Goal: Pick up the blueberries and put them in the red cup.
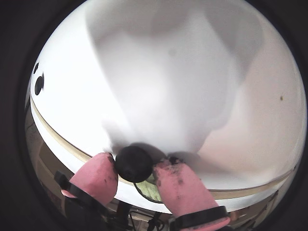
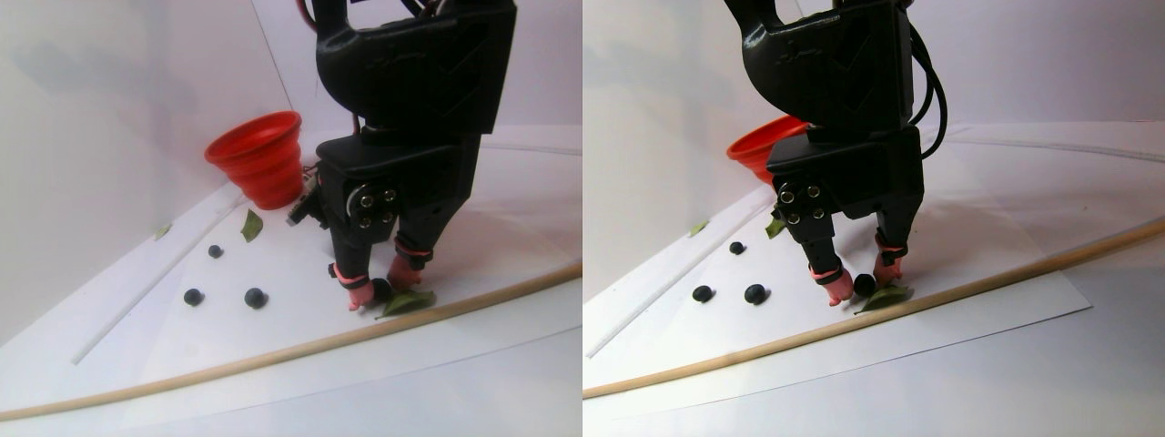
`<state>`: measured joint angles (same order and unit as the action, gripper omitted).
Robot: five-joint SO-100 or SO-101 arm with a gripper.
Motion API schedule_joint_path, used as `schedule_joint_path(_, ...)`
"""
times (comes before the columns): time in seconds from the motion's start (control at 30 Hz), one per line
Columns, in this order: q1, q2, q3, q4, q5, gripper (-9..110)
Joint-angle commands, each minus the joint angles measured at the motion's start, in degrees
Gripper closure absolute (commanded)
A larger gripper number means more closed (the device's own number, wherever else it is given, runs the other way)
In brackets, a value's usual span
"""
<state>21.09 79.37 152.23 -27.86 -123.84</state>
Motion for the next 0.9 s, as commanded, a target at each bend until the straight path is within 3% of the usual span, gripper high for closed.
schedule_joint_path(0.0,-0.97,-0.09,-0.62,-0.35,0.35,88)
schedule_joint_path(0.3,-1.41,0.62,-1.14,-0.18,1.49,90)
schedule_joint_path(0.87,-2.55,15.82,-1.67,13.01,3.87,90)
